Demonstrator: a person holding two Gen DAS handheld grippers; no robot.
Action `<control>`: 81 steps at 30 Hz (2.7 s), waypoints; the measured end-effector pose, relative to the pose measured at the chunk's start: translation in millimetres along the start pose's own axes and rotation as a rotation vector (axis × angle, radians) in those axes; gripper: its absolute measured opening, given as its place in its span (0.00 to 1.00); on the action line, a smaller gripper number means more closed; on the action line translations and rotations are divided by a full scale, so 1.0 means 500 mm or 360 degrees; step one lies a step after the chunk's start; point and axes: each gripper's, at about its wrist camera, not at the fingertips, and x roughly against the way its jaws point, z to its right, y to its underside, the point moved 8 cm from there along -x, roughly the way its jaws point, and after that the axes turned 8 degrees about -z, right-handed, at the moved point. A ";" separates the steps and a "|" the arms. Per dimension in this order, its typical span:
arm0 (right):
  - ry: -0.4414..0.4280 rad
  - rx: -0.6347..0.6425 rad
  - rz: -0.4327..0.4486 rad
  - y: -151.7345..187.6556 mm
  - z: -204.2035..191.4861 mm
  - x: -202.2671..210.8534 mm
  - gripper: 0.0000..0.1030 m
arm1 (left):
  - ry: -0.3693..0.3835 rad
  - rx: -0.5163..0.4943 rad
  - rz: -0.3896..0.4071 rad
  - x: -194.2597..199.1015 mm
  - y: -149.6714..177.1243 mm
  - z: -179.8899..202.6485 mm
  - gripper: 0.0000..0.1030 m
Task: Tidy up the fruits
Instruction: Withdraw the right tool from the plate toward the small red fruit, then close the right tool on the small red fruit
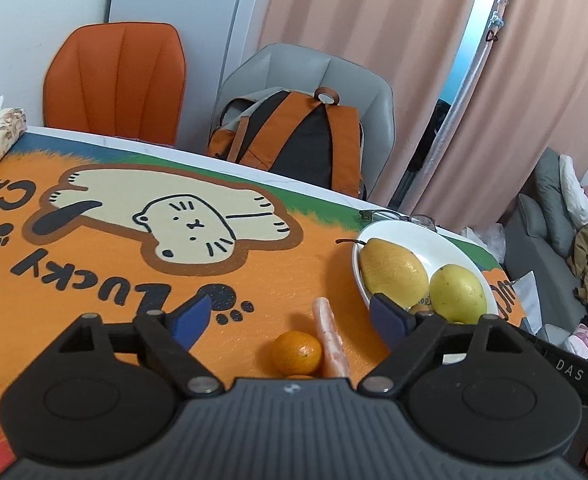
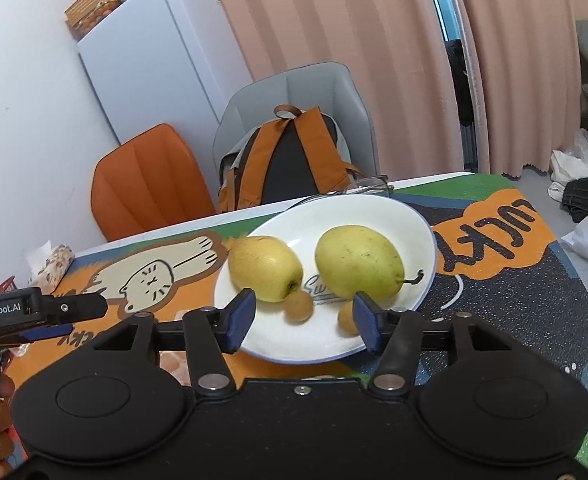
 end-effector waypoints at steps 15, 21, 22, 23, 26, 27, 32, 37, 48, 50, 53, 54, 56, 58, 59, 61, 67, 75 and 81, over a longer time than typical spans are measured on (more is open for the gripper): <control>0.0015 0.0081 -0.0027 0.040 -0.065 0.030 0.60 | 0.0090 0.0044 0.0027 0.040 0.032 -0.046 0.83; 0.0044 0.0090 -0.0043 0.061 -0.066 0.040 0.60 | 0.0092 0.0058 0.0045 0.047 0.050 -0.063 0.83; 0.0050 0.0091 -0.0046 0.064 -0.066 0.042 0.60 | 0.0095 0.0059 0.0043 0.047 0.053 -0.064 0.83; 0.0056 0.0094 -0.0050 0.067 -0.065 0.045 0.60 | 0.0098 0.0060 0.0042 0.046 0.057 -0.065 0.83; 0.0066 0.0108 -0.0055 0.076 -0.065 0.053 0.60 | 0.0106 0.0064 0.0037 0.043 0.068 -0.068 0.83; 0.0069 0.0114 -0.0059 0.079 -0.065 0.054 0.60 | 0.0109 0.0070 0.0031 0.041 0.072 -0.069 0.83; 0.0090 0.0131 -0.0081 0.096 -0.065 0.056 0.60 | 0.0119 0.0077 0.0002 0.031 0.090 -0.075 0.82; 0.0091 0.0130 -0.0103 0.116 -0.066 0.054 0.60 | 0.0121 0.0074 -0.0018 0.020 0.103 -0.079 0.81; 0.0059 0.0186 -0.0152 0.143 -0.095 0.037 0.60 | 0.0157 0.0020 -0.0063 -0.003 0.127 -0.062 0.73; 0.0051 0.0191 -0.0160 0.147 -0.102 0.033 0.60 | 0.0175 0.0001 -0.0081 -0.005 0.134 -0.052 0.70; 0.0036 0.0208 -0.0175 0.156 -0.112 0.028 0.60 | 0.0195 -0.0023 -0.0099 -0.009 0.144 -0.040 0.67; 0.0030 0.0211 -0.0182 0.160 -0.115 0.025 0.60 | 0.0202 -0.0032 -0.0109 -0.010 0.147 -0.036 0.65; 0.0016 0.0220 -0.0196 0.167 -0.121 0.021 0.60 | 0.0223 -0.0044 -0.0126 -0.011 0.154 -0.028 0.61; 0.0007 0.0227 -0.0207 0.174 -0.126 0.015 0.59 | 0.0236 -0.0055 -0.0127 -0.009 0.157 -0.021 0.60; 0.0004 0.0227 -0.0213 0.177 -0.128 0.013 0.59 | 0.0240 -0.0060 -0.0128 -0.008 0.158 -0.018 0.59; -0.0001 0.0226 -0.0222 0.183 -0.130 0.008 0.58 | 0.0252 -0.0066 -0.0131 -0.008 0.161 -0.013 0.57; -0.0044 0.0200 -0.0284 0.207 -0.129 -0.016 0.39 | 0.0272 -0.0084 -0.0147 -0.015 0.170 0.000 0.54; -0.0079 0.0176 -0.0264 0.209 -0.115 -0.015 0.27 | 0.0280 -0.0109 -0.0172 -0.033 0.175 0.018 0.52; -0.0077 0.0141 -0.0228 0.198 -0.096 -0.005 0.27 | 0.0310 -0.0140 -0.0210 -0.053 0.180 0.045 0.48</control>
